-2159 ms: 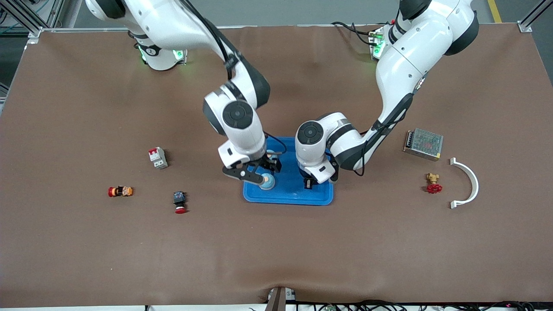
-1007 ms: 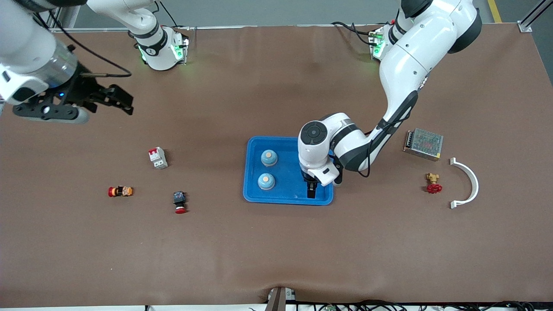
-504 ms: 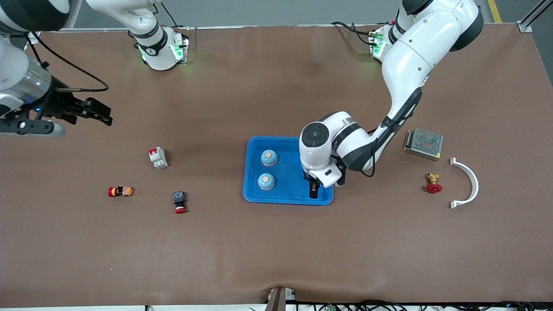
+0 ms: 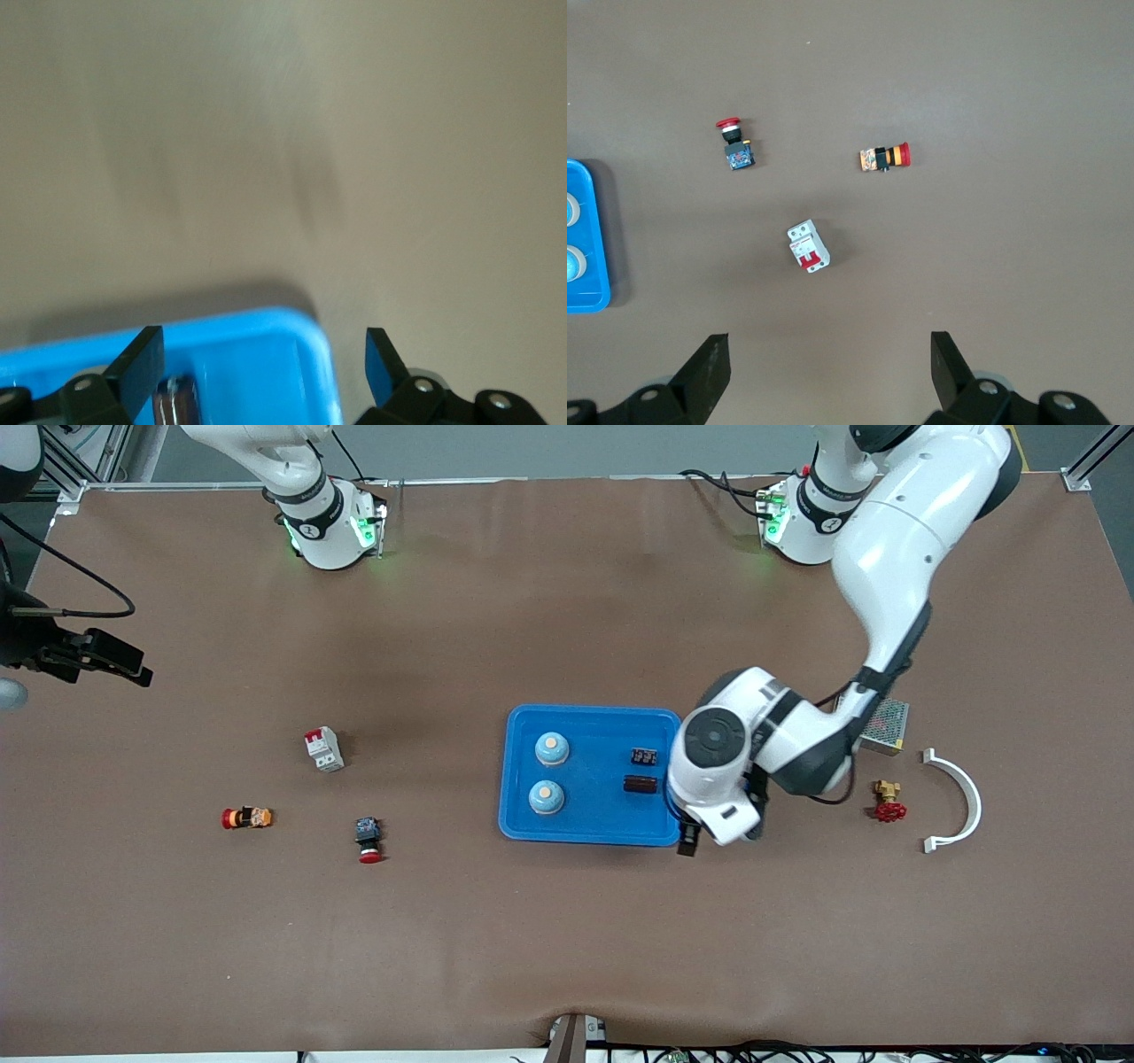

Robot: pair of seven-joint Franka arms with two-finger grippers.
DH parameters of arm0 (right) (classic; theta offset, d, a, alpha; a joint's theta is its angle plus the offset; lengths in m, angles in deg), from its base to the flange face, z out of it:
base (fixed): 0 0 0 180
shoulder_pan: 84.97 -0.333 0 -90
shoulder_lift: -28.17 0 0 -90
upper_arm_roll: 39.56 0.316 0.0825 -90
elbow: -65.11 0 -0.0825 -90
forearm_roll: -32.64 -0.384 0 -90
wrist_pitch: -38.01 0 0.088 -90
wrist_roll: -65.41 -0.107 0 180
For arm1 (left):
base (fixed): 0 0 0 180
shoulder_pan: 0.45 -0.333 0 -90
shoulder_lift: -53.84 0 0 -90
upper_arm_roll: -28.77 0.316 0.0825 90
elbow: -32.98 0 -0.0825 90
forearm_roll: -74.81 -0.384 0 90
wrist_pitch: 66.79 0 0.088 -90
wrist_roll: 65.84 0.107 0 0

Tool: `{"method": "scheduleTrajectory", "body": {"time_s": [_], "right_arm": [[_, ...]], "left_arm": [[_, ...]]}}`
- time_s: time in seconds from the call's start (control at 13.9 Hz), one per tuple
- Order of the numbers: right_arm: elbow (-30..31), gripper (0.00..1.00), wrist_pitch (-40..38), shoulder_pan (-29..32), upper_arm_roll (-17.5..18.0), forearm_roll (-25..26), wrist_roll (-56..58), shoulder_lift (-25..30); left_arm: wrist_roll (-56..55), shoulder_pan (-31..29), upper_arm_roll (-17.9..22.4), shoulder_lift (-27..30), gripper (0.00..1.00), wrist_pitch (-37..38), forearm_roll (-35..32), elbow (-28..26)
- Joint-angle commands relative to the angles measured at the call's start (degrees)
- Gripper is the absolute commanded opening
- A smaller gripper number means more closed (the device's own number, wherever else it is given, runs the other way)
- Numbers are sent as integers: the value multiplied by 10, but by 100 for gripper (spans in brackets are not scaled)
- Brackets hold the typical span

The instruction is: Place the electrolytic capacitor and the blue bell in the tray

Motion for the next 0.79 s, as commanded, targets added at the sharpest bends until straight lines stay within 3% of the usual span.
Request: {"method": "scheduleTrajectory", "body": {"time_s": [0.0, 0.5, 0.72], "right_arm": [[21, 100, 28, 8, 11, 9, 13, 17], [54, 100, 75, 10, 12, 8, 52, 51], [52, 100, 76, 10, 12, 8, 49, 48]], "left_arm": [[80, -41, -11, 3, 100, 22, 15, 29], [310, -104, 16, -18, 100, 20, 24, 94], [386, -113, 20, -53, 100, 15, 25, 155]]}}
